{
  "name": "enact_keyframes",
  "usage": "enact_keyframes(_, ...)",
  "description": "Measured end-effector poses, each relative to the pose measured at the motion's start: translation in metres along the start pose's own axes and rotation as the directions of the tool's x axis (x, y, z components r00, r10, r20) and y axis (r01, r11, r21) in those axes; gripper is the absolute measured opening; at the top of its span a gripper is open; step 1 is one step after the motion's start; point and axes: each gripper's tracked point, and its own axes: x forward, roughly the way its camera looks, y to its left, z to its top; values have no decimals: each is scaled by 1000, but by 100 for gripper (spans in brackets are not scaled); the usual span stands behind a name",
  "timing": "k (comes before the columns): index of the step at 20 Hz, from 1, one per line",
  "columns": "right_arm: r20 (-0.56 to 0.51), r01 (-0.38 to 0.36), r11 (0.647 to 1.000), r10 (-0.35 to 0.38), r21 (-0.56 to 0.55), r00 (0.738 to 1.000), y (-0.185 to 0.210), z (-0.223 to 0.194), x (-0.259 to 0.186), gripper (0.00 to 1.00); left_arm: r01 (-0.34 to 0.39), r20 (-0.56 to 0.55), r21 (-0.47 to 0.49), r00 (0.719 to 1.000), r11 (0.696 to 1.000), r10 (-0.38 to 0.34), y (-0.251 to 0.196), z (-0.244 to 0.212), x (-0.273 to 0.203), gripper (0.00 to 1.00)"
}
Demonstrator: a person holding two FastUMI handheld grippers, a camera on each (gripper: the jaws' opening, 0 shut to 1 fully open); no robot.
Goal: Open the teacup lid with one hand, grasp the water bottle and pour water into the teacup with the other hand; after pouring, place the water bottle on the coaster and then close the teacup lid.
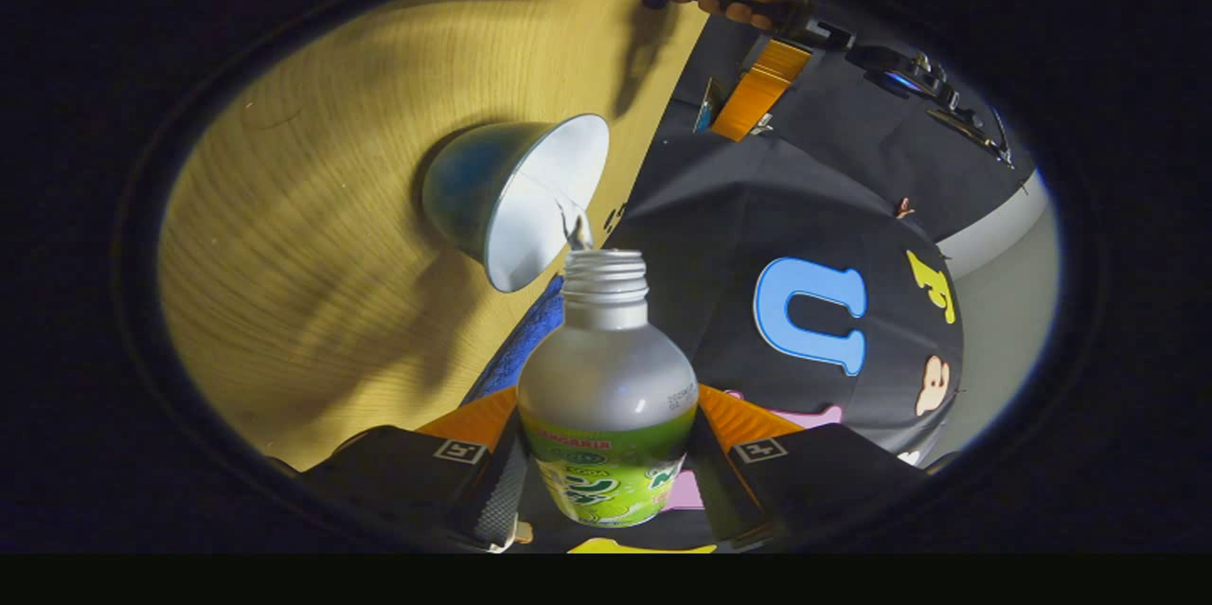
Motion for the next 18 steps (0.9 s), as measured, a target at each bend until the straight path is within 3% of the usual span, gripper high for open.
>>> enact_keyframes(4, 22, -9, 998, 10, -57, 1000, 2, 6, -1, 79, 0, 0, 0, 1000, 1000, 0, 0, -1, 0, 31)
enact_keyframes(14, 29, 45, 987, -41, -151, 999, -33, -4, 1, 78, 0, 1, 0, 1000, 1000, 0, 1, -1, 0, 31)
enact_keyframes(18, 41, 105, 966, -98, -237, 994, -51, -6, -3, 78, 0, 1, 0, 1000, 1000, 0, 0, -2, 0, 31)
